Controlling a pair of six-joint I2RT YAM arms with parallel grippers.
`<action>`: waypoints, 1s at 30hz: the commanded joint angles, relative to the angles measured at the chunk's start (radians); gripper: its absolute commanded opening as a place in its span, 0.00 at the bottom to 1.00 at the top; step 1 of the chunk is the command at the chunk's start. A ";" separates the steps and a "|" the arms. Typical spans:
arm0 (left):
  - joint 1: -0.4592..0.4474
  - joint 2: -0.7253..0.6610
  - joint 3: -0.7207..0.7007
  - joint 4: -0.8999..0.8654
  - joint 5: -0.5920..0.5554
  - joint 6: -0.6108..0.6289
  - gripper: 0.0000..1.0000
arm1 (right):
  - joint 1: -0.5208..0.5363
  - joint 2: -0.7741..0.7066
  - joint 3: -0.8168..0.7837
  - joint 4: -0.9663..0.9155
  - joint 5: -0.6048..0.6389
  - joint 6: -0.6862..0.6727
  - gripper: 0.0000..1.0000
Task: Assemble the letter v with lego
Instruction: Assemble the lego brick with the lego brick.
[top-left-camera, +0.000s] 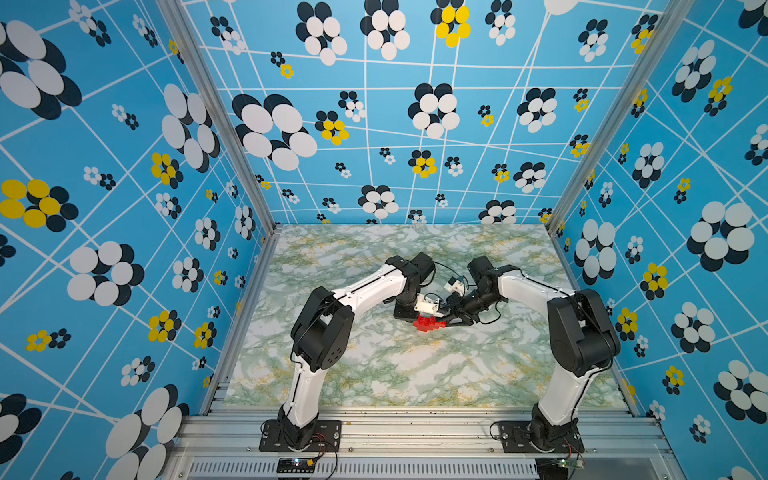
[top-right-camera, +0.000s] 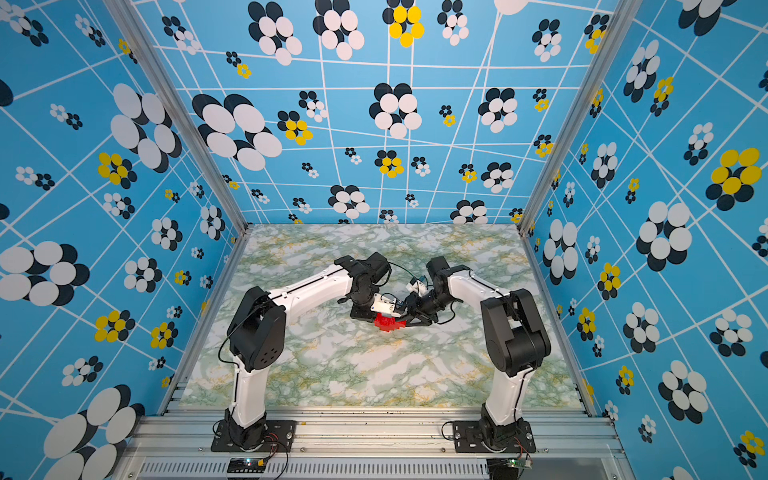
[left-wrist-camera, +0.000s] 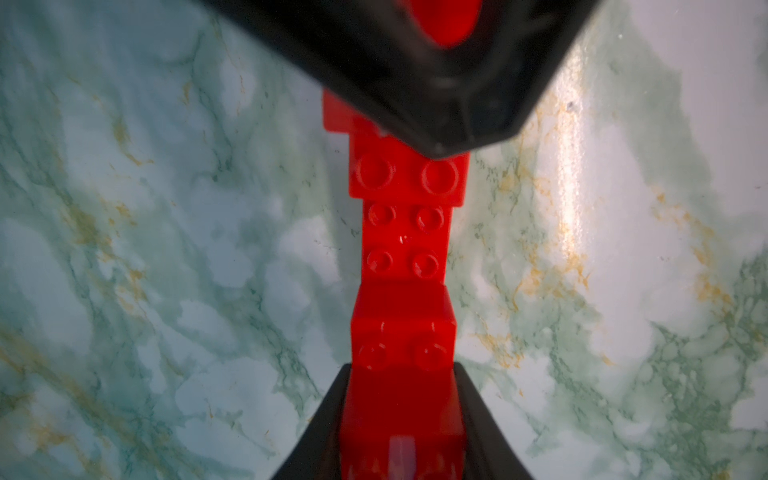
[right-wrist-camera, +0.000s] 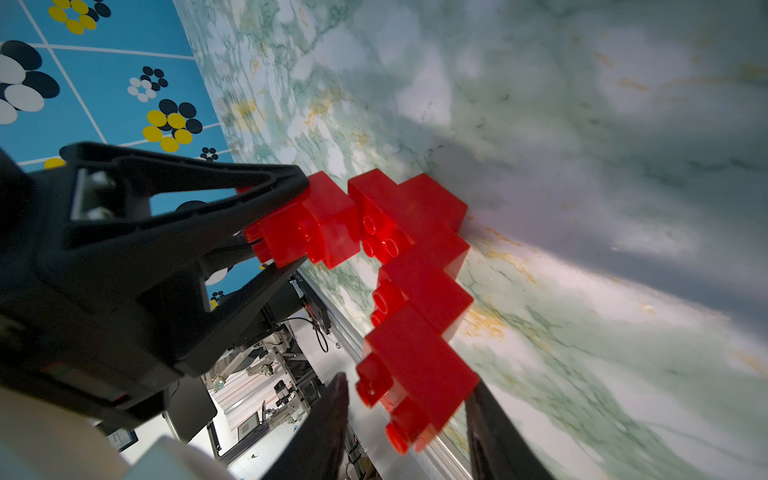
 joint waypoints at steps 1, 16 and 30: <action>-0.001 -0.035 -0.013 -0.042 -0.001 0.018 0.00 | -0.007 0.018 -0.018 0.010 0.007 0.006 0.47; 0.000 -0.017 0.009 -0.035 -0.016 0.037 0.00 | -0.010 0.017 -0.020 0.005 0.006 0.005 0.47; 0.000 0.010 0.030 -0.024 -0.016 0.065 0.00 | -0.010 0.021 -0.021 0.006 0.005 0.003 0.47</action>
